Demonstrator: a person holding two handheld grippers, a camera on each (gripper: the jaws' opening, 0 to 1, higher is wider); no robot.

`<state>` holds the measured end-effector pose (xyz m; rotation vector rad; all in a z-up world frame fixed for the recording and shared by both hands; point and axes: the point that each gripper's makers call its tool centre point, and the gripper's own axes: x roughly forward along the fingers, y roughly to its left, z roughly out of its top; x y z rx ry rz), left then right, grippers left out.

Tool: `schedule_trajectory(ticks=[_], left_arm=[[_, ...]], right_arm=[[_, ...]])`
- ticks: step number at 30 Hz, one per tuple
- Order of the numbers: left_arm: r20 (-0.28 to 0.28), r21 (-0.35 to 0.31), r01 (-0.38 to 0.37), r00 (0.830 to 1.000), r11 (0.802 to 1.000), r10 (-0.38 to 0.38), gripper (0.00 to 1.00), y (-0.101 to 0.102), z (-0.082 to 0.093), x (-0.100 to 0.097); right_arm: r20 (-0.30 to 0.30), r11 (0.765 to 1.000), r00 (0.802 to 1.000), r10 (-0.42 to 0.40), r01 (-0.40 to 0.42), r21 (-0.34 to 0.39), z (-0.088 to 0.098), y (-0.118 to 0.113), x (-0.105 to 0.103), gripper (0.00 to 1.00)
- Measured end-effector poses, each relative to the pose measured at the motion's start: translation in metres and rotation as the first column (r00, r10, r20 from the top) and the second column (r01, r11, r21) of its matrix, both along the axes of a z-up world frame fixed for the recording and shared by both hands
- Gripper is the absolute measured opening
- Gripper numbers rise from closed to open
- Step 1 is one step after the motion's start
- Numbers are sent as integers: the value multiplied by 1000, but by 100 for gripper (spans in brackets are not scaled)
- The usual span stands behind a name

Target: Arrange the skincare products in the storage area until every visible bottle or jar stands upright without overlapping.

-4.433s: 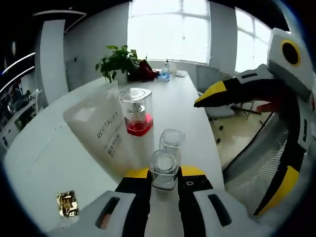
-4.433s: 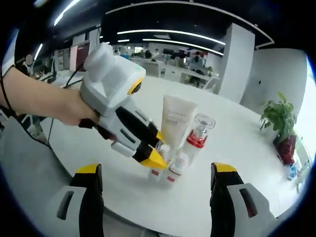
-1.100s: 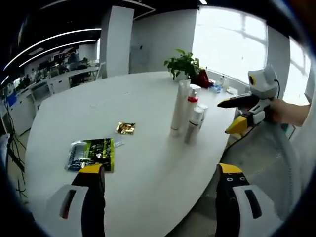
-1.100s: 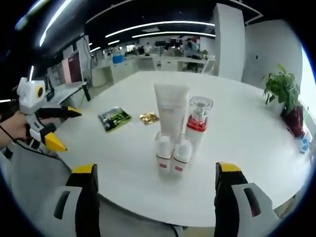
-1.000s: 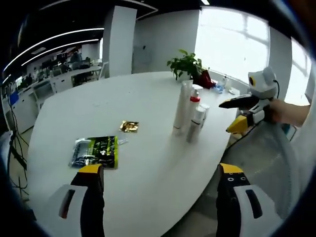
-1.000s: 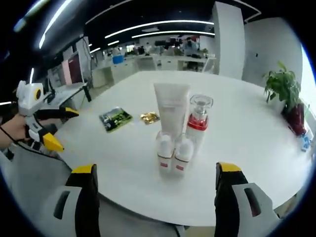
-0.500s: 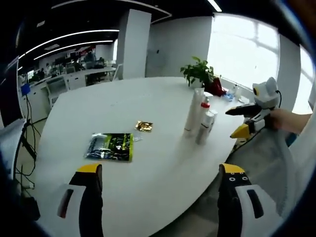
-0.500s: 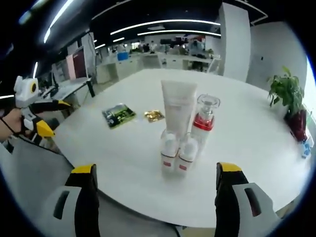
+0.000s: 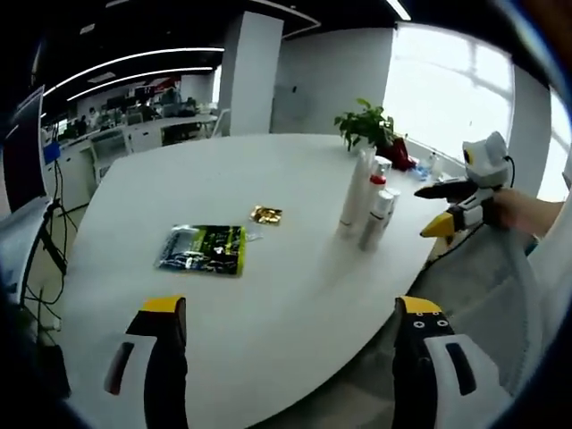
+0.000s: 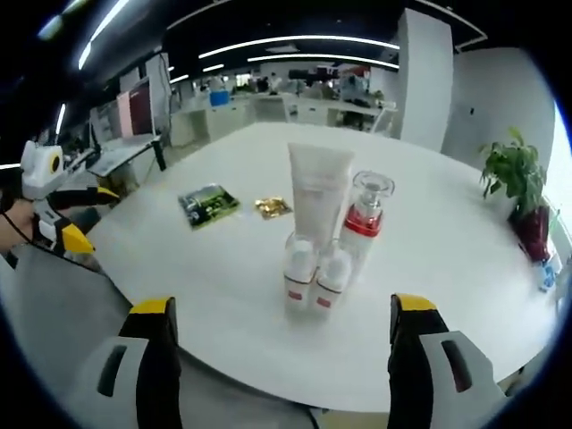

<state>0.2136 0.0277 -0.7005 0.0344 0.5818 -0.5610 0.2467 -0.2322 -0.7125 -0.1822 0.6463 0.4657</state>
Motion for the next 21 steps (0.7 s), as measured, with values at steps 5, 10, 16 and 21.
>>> schedule_trajectory(ticks=[5, 10, 16, 21], left_arm=[[-11, 1, 2, 1000, 1000, -2, 89, 1, -3, 0], [-28, -6, 14, 1000, 1000, -14, 89, -2, -8, 1], [-36, -6, 14, 999, 1000, -15, 89, -2, -9, 4], [-44, -2, 21, 999, 1000, -21, 89, -4, -11, 3]], right_arm=[[-4, 1000, 1000, 0, 0, -9, -1, -1, 0, 98], [-6, 1000, 1000, -3, 3, -12, -1, -1, 0, 97], [-4, 1000, 1000, -8, 8, -6, 0, -1, 0, 97], [-4, 1000, 1000, -12, 12, -4, 0, -2, -1, 96]])
